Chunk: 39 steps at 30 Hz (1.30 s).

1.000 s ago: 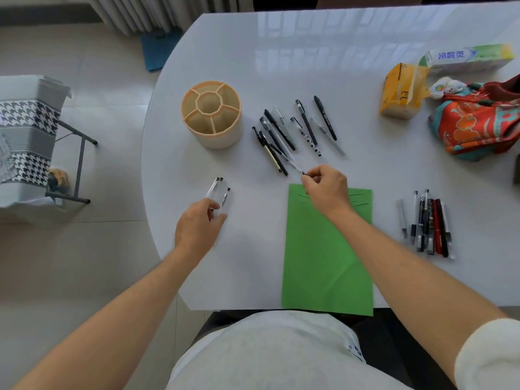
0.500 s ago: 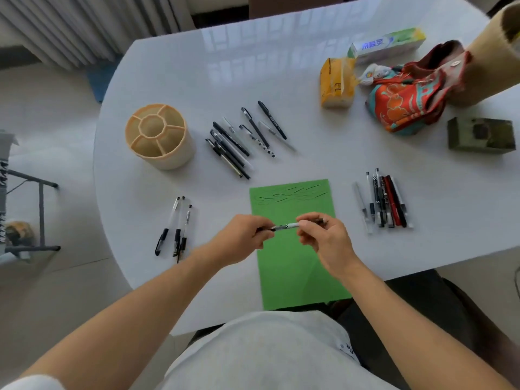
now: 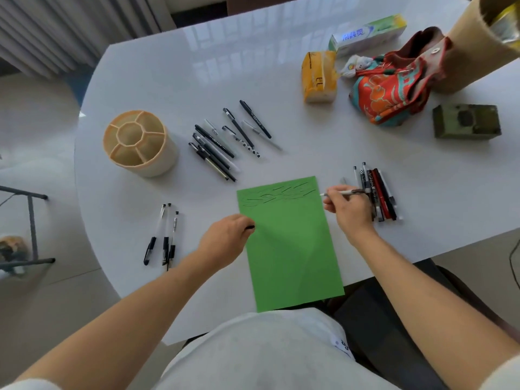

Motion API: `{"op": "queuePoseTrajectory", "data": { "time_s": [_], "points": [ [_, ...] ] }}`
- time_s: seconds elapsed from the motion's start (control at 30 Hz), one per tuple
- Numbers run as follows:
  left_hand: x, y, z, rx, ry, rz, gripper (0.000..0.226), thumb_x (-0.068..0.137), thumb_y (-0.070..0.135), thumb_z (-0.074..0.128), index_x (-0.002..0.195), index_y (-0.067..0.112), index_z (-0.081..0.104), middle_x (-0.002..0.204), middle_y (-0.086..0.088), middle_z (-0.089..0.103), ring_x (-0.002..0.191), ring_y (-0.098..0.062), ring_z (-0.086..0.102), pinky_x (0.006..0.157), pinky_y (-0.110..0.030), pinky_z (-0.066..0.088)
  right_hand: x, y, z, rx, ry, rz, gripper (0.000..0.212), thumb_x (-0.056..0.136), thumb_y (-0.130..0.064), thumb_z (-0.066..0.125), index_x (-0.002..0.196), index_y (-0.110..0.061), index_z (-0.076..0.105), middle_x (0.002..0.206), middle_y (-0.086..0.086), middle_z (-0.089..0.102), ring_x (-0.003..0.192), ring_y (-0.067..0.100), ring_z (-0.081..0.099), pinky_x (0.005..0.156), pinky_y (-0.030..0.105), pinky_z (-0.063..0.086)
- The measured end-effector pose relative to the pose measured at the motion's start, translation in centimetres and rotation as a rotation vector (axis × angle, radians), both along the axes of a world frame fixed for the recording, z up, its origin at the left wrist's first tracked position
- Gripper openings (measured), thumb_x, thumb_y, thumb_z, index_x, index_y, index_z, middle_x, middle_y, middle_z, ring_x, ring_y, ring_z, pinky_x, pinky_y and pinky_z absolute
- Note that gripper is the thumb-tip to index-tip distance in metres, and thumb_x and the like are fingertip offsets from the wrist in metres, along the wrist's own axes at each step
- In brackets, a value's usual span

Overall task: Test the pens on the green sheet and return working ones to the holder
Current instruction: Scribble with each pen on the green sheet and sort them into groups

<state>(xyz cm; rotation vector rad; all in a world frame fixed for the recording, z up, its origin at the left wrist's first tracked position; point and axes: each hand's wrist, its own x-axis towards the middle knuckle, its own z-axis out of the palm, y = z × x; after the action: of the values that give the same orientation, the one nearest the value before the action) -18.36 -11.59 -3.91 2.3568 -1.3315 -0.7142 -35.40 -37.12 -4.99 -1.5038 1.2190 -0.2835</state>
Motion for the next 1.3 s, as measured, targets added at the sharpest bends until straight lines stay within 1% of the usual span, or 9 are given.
{"op": "queuePoseTrajectory", "data": {
  "time_s": [0.1,0.27,0.47,0.57,0.67,0.8,0.9,1.07,1.3],
  "points": [
    [-0.9,-1.0,-0.8,-0.036,-0.011,-0.108,0.020,0.099,0.024,0.056,0.107,0.013,0.070,0.126,-0.005,0.066,0.120,-0.024,0.060,0.097,-0.037,0.051,1.0,0.8,-1.1,-0.192,0.123,0.225,0.009,0.095,-0.029,0.063,0.097,-0.029,0.072,0.081,-0.008,0.075,0.069,0.009,0.072,0.059,0.025,0.058],
    [-0.9,-0.5,-2.0,0.029,0.016,-0.173,0.023,0.101,0.024,0.053,0.109,0.011,0.070,0.139,-0.004,0.059,0.137,-0.020,0.047,0.109,-0.035,0.042,1.1,1.0,-1.8,-0.295,0.186,0.357,0.014,0.096,-0.029,0.062,0.102,-0.023,0.073,0.076,-0.010,0.070,0.065,0.007,0.067,0.049,0.013,0.047],
    [-0.4,-0.6,-1.9,0.048,0.025,-0.175,0.025,0.101,0.025,0.051,0.112,0.013,0.071,0.142,-0.001,0.057,0.139,-0.017,0.044,0.111,-0.034,0.039,1.6,-0.2,-1.4,-0.316,0.180,0.229,0.015,0.098,-0.020,0.058,0.090,-0.025,0.070,0.070,-0.005,0.068,0.060,0.014,0.066,0.044,0.009,0.046],
    [-0.4,-0.8,-1.6,0.040,0.040,-0.154,0.026,0.101,0.027,0.050,0.113,0.014,0.070,0.138,0.000,0.060,0.134,-0.016,0.049,0.107,-0.034,0.045,1.6,0.3,-0.6,-0.255,0.122,0.143,0.007,0.096,-0.020,0.063,0.093,-0.019,0.070,0.077,0.002,0.073,0.063,0.017,0.070,0.050,0.014,0.051],
    [-0.7,-1.1,-1.2,0.001,0.048,-0.106,0.025,0.101,0.029,0.051,0.110,0.015,0.069,0.131,0.001,0.064,0.120,-0.017,0.059,0.095,-0.036,0.052,1.5,2.3,0.4,-0.058,-0.029,0.112,0.005,0.093,-0.017,0.067,0.095,-0.013,0.065,0.083,0.006,0.075,0.062,0.018,0.069,0.060,0.037,0.061],
    [-1.4,-1.6,-0.2,-0.067,0.076,-0.039,0.021,0.100,0.030,0.053,0.105,0.016,0.069,0.110,0.003,0.070,0.096,-0.018,0.066,0.080,-0.036,0.055,1.0,6.5,1.4,0.164,-0.162,0.252,0.001,0.091,-0.013,0.070,0.092,-0.013,0.069,0.082,0.008,0.077,0.060,0.020,0.068,0.061,0.036,0.062],
    [-1.7,-1.9,0.6,-0.048,0.104,-0.016,0.021,0.100,0.032,0.053,0.107,0.019,0.068,0.097,0.005,0.070,0.083,-0.015,0.063,0.071,-0.031,0.051,1.1,8.3,1.6,0.187,-0.174,0.255,0.001,0.088,-0.016,0.072,0.089,-0.016,0.071,0.080,0.008,0.077,0.058,0.021,0.068,0.061,0.038,0.061],
    [-2.1,-2.1,1.2,-0.015,0.094,-0.013,0.020,0.101,0.031,0.051,0.103,0.019,0.067,0.076,0.012,0.058,0.065,-0.012,0.053,0.055,-0.020,0.031,1.1,8.8,1.6,0.186,-0.145,0.262,0.003,0.090,-0.016,0.072,0.092,-0.014,0.073,0.082,0.007,0.078,0.062,0.027,0.072,0.064,0.041,0.063],
    [-2.4,-2.3,1.9,0.017,0.157,-0.011,0.022,0.102,0.025,0.049,0.101,0.011,0.066,0.077,-0.003,0.070,0.068,-0.023,0.065,0.067,-0.043,0.052,1.5,10.2,1.5,0.252,-0.151,0.227,0.005,0.094,-0.012,0.071,0.091,-0.011,0.075,0.079,0.009,0.077,0.060,0.025,0.071,0.067,0.044,0.063]
  ]
}}
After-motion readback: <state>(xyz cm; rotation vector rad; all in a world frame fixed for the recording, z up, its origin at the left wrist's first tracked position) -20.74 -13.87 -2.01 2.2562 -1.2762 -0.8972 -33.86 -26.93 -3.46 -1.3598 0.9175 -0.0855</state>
